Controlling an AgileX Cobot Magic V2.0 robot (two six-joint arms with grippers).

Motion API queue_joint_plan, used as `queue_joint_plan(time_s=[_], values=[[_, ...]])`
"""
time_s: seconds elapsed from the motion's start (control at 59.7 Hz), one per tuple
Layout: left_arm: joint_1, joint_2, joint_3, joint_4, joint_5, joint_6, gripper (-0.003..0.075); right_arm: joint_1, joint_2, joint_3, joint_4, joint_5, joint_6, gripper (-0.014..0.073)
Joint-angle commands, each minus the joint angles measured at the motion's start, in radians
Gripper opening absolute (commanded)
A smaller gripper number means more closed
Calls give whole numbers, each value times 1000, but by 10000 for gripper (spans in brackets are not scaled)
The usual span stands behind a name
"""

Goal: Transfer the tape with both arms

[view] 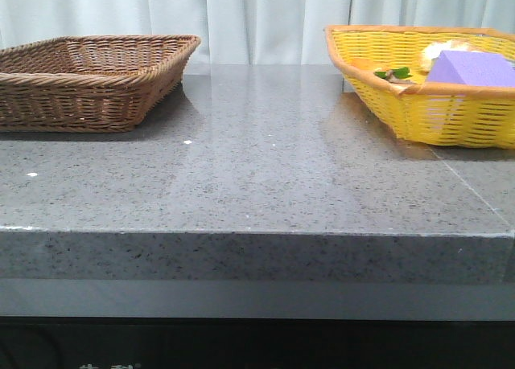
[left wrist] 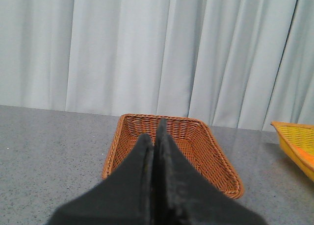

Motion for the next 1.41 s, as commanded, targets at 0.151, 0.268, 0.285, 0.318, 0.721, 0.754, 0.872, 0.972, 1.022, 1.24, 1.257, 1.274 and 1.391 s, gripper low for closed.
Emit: queue_joint_plan(time_s=[0.151,0.268,0.285,0.318,0.721,0.754,0.872,0.972,1.022,1.24,1.257,1.274,1.391], values=[[0,211,-229,-3,125,-6,-20,0,202,-216,6,62,-11,-69],[0,314,-297,-3,209,-6,-20,0,300,-285,6,130,-11,-69],[0,329,-301,-3,218,-6,-20,0,315,-291,6,139,-11,-69],[0,347,-304,-3,223,-6,-20,0,340,-301,6,155,-11,-69],[0,519,-302,-1,225,-6,-20,0,558,-301,7,163,-11,-69],[0,531,-302,-1,225,-6,-20,0,573,-301,7,163,-11,-69],[0,570,-302,9,225,-6,-19,0,624,-301,5,162,-11,-66],[0,598,-302,32,225,-6,9,0,657,-301,-14,161,-11,-11],[0,609,-302,47,225,-6,66,0,669,-301,-21,161,-11,83],[0,627,-302,60,222,-6,480,0,699,-301,-21,162,-11,568],[0,629,-302,58,222,-6,490,0,701,-301,-21,162,-11,581],[0,629,-302,55,222,-6,500,0,702,-301,-21,162,-11,587],[-38,631,-302,32,204,-6,501,0,714,-317,-21,164,-9,572]])
